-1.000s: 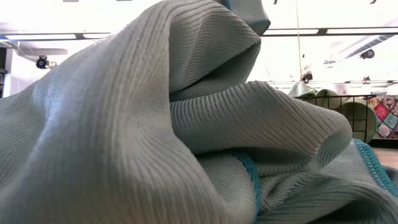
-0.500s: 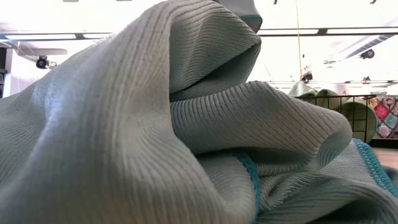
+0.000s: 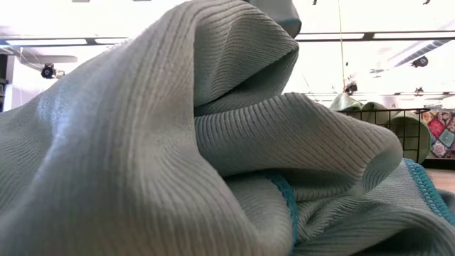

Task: Sort microfiber towel by color & place in baskets
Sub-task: Put the blue microfiber cloth into the left wire basket

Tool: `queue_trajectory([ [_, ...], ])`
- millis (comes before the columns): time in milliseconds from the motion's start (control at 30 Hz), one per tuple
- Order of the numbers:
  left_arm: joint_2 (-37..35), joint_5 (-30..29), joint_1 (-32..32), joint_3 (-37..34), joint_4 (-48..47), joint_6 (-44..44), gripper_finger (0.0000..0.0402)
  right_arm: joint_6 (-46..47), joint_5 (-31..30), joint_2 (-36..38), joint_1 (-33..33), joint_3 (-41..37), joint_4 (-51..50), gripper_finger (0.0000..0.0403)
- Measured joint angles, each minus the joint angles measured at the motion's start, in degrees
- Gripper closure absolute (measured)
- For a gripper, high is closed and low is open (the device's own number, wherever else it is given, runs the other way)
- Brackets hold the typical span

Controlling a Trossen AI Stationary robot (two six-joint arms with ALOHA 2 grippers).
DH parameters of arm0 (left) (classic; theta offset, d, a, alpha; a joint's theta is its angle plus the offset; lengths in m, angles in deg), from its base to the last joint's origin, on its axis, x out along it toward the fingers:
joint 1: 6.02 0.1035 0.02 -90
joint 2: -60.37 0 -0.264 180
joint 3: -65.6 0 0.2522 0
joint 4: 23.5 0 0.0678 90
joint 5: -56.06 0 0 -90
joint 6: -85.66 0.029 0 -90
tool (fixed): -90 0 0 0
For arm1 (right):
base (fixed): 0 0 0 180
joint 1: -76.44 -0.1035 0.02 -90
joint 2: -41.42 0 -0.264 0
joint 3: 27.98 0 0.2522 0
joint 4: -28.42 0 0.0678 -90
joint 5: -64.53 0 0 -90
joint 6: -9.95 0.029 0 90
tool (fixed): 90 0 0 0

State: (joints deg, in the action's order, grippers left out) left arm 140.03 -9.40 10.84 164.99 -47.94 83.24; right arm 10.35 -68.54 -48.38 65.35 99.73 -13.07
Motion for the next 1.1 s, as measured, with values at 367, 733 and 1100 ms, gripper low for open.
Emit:
queue_trajectory([
  [367, 0.0, 0.0, 0.0, 0.0, 0.0, 0.0, 0.0396, 0.0, 0.0, 0.0, 0.0, 0.0, 0.0, 0.0394],
  [733, 0.0, -0.1, 0.0, 0.0, -0.3, -0.4, 0.0397, -1.1, 0.0, 0.0, 0.0, 0.0, -0.4, 0.0350],
  [1100, 0.0, -0.1, 0.0, 0.0, -0.2, -1.5, 0.0397, -1.0, 0.0, 0.0, -0.2, 0.0, -2.4, 0.0270],
])
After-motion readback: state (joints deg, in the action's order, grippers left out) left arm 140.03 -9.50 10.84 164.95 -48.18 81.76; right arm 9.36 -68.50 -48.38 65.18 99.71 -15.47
